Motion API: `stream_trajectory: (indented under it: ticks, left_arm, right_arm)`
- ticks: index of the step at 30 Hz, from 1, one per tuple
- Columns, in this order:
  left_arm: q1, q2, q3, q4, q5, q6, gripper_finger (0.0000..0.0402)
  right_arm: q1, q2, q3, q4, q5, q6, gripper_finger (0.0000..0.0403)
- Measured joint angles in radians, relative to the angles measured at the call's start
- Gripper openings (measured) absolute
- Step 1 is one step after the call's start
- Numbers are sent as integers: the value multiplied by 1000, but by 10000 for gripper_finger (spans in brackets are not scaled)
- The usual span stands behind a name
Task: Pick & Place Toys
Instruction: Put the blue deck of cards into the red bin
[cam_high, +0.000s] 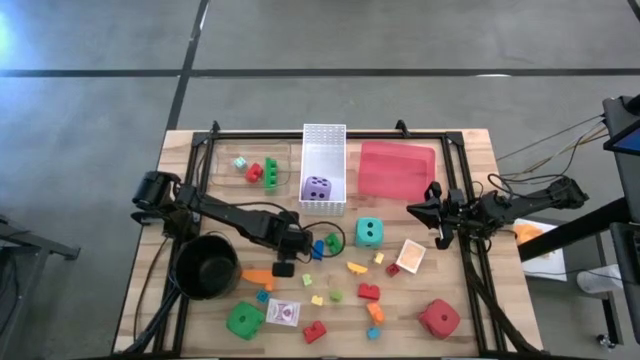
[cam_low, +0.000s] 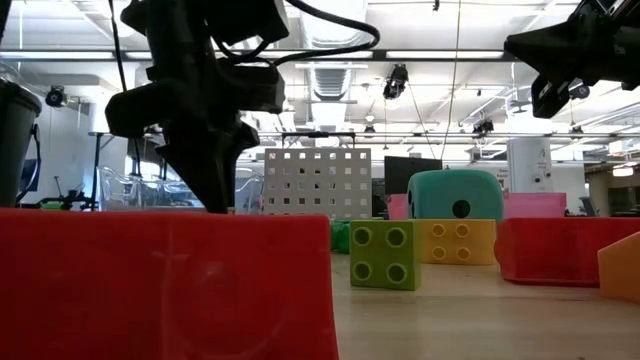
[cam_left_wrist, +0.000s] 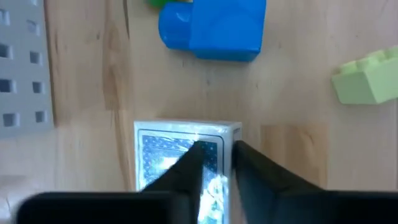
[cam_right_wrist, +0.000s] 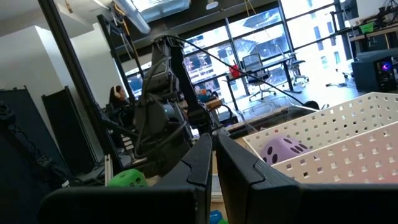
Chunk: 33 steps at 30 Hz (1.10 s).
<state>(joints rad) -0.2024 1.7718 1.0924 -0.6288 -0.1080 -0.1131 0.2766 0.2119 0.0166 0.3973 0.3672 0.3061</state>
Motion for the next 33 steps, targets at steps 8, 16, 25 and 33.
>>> stream_trajectory:
  ticks: [8, 16, 25, 33]
  left_arm:
    - [0, 0, -1, -32, 0, -80, 20]
    - [-1, -1, 0, -32, 0, -140, 100]
    - [17, -2, -3, -93, -51, -187, 271]
    - [28, -2, -51, -86, -109, -175, 392]
  right_arm:
    - [0, 0, 0, 0, 0, 0, 21]
    - [0, 0, 0, 0, 0, 0, 21]
    - [0, 0, 0, 0, 0, 0, 21]
    - [0, 0, 0, 0, 0, 0, 21]
